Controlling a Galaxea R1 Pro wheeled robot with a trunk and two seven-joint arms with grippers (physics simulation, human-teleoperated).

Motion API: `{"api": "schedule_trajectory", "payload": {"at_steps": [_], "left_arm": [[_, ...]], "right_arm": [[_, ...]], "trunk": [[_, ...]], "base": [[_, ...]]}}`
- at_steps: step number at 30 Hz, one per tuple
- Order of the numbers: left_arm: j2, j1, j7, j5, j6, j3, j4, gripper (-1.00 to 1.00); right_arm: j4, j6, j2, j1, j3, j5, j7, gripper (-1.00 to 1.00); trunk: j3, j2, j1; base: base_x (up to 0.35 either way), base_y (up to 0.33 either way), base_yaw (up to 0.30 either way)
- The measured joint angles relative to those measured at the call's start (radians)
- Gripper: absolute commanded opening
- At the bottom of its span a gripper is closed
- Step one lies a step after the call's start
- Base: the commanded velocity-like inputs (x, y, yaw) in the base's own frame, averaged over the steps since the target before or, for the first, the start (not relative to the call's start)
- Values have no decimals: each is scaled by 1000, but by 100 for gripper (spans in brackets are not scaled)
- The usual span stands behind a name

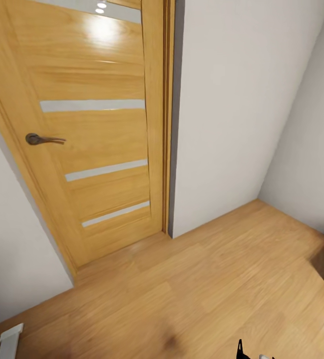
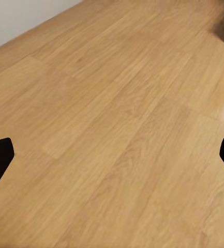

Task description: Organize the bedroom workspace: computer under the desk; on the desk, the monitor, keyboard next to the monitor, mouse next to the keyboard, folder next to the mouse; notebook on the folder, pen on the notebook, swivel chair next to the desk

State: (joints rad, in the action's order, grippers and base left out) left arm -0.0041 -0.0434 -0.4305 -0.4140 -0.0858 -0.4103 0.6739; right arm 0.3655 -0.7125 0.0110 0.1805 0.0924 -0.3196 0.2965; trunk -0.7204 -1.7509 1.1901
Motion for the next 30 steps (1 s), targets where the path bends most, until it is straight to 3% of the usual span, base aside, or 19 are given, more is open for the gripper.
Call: {"api": "schedule_trajectory", "payload": {"at_steps": [20, 30], "left_arm": [[0, 0, -3, -1, 1, 1, -12, 100], [0, 0, -3, -2, 0, 2, -20, 100]], "right_arm": [[-2, -61, -10, 0, 5, 7, 3, 100], [-2, -62, -12, 0, 7, 11, 4, 100]], "trunk": [[21, 0, 0], [27, 0, 0]], "base": [[34, -258, 213], [2, -33, 253]]}}
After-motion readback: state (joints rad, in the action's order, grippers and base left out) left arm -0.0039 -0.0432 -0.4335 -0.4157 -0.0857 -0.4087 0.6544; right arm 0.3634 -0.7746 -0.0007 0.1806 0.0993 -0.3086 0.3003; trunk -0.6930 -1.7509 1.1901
